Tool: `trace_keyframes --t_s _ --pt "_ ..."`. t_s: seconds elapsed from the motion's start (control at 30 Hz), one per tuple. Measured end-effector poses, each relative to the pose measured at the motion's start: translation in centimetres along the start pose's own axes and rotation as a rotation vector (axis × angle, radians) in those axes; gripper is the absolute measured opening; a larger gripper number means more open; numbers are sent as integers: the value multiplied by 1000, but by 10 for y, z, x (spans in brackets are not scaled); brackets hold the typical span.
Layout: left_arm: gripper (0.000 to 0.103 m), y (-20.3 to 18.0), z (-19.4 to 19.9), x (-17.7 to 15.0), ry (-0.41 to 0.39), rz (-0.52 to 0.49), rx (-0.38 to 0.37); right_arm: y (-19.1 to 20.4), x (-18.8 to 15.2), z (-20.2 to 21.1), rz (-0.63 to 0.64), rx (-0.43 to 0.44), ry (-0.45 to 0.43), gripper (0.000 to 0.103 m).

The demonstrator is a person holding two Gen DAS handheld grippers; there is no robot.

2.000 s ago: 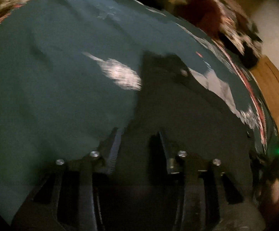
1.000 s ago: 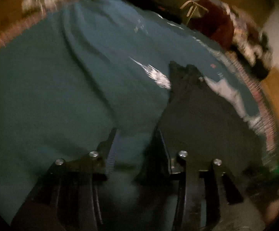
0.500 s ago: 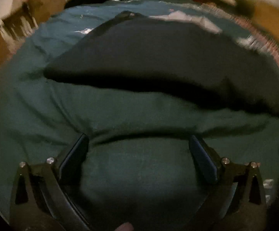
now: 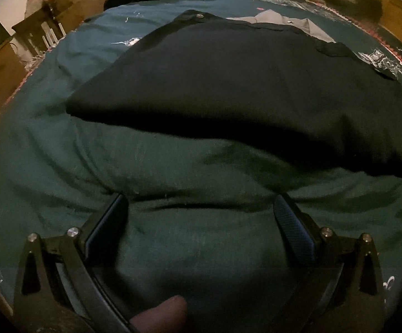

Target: Fold large clothes

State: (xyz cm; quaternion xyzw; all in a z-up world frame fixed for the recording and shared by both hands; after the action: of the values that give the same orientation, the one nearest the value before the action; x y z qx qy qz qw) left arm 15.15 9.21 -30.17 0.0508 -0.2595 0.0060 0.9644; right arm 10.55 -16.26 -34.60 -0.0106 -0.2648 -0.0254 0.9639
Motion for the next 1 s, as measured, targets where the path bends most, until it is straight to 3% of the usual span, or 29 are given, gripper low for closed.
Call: trace_keyframes --t_s 0.1,0.17,0.23,0.43,0.53,0.67,0.87,1.0 --pt "103 2 18 6 -13 10 -8 2 1 3 9 0 49 103" --pt "103 4 50 18 -91 3 4 1 4 11 2 12 69 103" --pt "103 3 87 28 -159 -5 3 -3 14 29 -2 11 39 103" --pt "103 -5 187 44 -286 55 -125 -1 52 128 -1 6 -141 103" --pt "103 -7 198 52 -287 70 -161 6 77 180 2 13 -245 103" --pt "103 -3 207 55 -278 106 -112 16 97 231 12 29 -321 103" --pt "103 -16 204 38 -230 66 -81 32 97 259 49 0 -323 103" --pt "103 -25 210 26 -218 50 -107 35 87 261 40 -1 -307 103"
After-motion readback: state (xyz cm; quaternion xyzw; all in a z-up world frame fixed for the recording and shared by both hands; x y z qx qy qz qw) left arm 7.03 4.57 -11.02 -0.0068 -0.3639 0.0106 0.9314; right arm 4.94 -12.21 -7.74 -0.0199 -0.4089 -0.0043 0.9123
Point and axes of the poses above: each gripper's, at about its wrist camera, not at the fingertips, and z roughly against the way its jaws point, y to its left, x to its top, the point moved 10 cm from there along -z, roughly the way its jaws point, and after that the axes turned 2 degrees about -z, right-handed, at the moved point
